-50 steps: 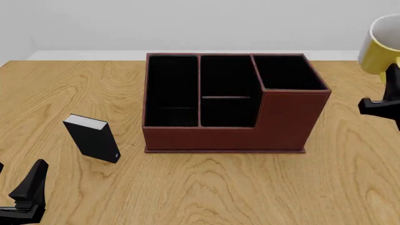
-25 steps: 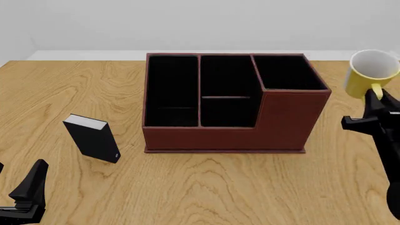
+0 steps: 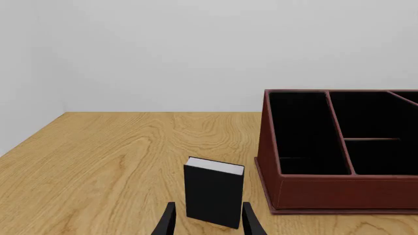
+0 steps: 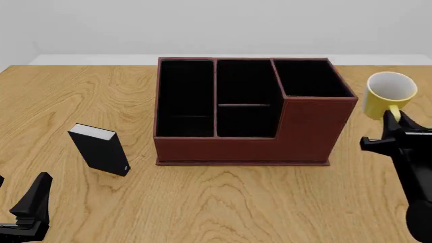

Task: Pick up the yellow and white mug and place it to the right of the caddy.

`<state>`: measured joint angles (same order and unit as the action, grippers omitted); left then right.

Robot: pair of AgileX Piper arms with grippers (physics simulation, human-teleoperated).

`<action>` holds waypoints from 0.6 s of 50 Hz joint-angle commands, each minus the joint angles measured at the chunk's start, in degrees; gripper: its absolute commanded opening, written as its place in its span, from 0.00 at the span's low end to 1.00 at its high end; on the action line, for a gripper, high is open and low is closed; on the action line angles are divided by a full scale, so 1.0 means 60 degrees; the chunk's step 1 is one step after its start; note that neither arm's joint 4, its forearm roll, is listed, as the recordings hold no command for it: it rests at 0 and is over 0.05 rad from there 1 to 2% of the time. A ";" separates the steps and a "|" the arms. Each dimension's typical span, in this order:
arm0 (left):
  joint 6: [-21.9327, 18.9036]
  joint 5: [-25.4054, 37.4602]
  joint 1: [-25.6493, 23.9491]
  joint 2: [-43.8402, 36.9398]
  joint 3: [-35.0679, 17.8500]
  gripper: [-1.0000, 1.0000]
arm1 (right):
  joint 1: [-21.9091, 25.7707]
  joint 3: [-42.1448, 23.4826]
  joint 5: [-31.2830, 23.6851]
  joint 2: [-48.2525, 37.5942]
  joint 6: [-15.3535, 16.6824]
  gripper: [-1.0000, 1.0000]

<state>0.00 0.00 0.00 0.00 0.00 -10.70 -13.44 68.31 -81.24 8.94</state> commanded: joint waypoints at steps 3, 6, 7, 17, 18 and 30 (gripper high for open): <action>0.0000 0.0000 0.0000 0.0000 0.0000 1.00 | 0.0068 -0.0002 0.0256 -0.0517 -0.0019 0.00; 0.0000 0.0000 0.0000 0.0000 0.0000 1.00 | 0.0052 -0.0012 0.0260 -0.0588 -0.0026 0.00; 0.0000 0.0000 0.0000 0.0000 0.0000 1.00 | 0.0059 -0.0019 0.0261 -0.0618 -0.0008 0.00; 0.0000 0.0000 0.0000 0.0000 0.0000 1.00 | 0.0070 -0.0089 0.0263 -0.0859 0.0035 0.00; 0.0000 0.0000 0.0000 0.0000 0.0000 1.00 | 0.0070 -0.0089 0.0263 -0.0860 0.0035 0.00; 0.0000 0.0000 0.0000 0.0000 0.0000 1.00 | 0.0142 -0.0218 0.0264 -0.1254 0.0023 0.00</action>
<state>0.00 0.00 0.00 0.00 0.00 -10.16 -14.15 69.74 -87.34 9.46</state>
